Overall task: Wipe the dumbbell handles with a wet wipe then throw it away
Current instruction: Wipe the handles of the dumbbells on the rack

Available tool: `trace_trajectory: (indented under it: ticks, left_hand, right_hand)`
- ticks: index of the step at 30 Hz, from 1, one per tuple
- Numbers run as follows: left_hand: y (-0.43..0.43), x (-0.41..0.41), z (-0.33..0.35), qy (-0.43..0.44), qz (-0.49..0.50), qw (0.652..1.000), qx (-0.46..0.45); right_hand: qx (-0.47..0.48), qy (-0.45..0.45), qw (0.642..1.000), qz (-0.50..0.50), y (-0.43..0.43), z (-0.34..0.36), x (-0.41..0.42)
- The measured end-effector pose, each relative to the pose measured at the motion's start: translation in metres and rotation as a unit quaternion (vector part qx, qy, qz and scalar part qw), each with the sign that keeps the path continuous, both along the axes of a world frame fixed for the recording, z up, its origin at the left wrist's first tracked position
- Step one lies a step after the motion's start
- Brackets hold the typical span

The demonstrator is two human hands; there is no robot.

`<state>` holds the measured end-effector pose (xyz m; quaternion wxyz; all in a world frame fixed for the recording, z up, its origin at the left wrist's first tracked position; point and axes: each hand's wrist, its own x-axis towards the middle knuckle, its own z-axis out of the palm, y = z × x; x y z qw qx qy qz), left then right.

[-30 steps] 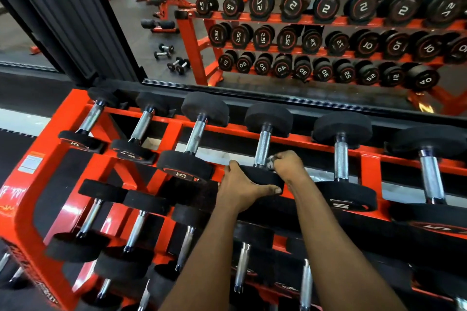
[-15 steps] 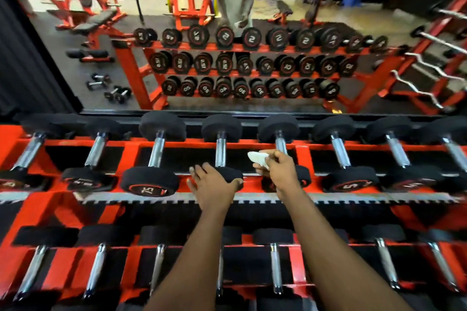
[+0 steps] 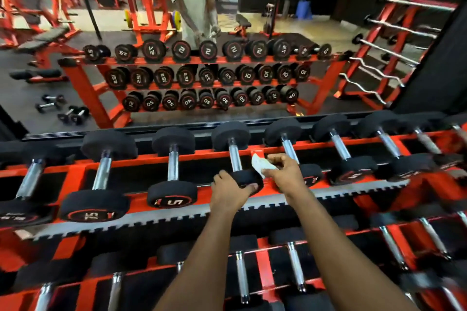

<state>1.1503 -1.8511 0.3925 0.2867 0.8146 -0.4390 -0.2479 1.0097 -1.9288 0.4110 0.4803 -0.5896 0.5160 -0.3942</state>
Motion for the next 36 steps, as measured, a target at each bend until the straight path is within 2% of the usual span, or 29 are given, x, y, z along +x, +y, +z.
trace_trajectory:
  ticks: [3,5,8,10,12,14,17,18,19,23,26,32,36]
  left_hand:
    - [-0.019,-0.017,-0.006,-0.025,0.046,0.998,0.034]
    - [-0.032,-0.028,-0.013,0.014,0.104,0.994,0.036]
    - [-0.045,-0.036,-0.025,0.043,0.176,0.983,0.002]
    - [-0.051,-0.040,-0.028,0.053,0.201,0.978,-0.010]
    - [-0.054,-0.042,-0.028,0.065,0.216,0.974,-0.011]
    - [-0.056,-0.043,-0.027,0.076,0.224,0.972,-0.011]
    - [-0.055,-0.041,-0.026,0.093,0.234,0.968,-0.018]
    - [-0.055,-0.040,-0.026,0.096,0.235,0.967,-0.018]
    - [-0.055,-0.039,-0.026,0.096,0.235,0.967,-0.017]
    - [-0.056,-0.039,-0.026,0.098,0.234,0.967,-0.013]
    - [-0.054,-0.039,-0.026,0.107,0.234,0.966,-0.015]
    - [-0.056,-0.035,-0.030,0.090,0.230,0.969,-0.008]
    - [-0.057,-0.037,-0.030,0.088,0.230,0.969,-0.010]
  right_hand:
    - [-0.008,0.049,0.998,0.035,-0.031,-0.010,-0.011]
    - [-0.027,0.057,0.995,0.074,-0.055,-0.018,-0.013]
    - [-0.124,0.062,0.977,0.162,-0.087,-0.017,0.000]
    - [-0.220,0.091,0.942,0.238,-0.110,-0.015,0.018]
    - [-0.318,0.155,0.881,0.315,-0.126,-0.017,0.038]
    - [-0.379,0.222,0.791,0.425,-0.136,-0.021,0.054]
    - [-0.403,0.380,0.618,0.558,-0.137,-0.019,0.064]
    - [-0.402,0.408,0.578,0.581,-0.137,-0.016,0.064]
    - [-0.391,0.410,0.561,0.604,-0.137,-0.013,0.064]
    - [-0.327,0.376,0.571,0.652,-0.138,0.000,0.057]
    - [-0.337,0.395,0.570,0.637,-0.137,0.001,0.055]
    - [-0.391,0.422,0.595,0.562,-0.137,-0.004,0.074]
    - [-0.395,0.408,0.589,0.575,-0.137,-0.012,0.054]
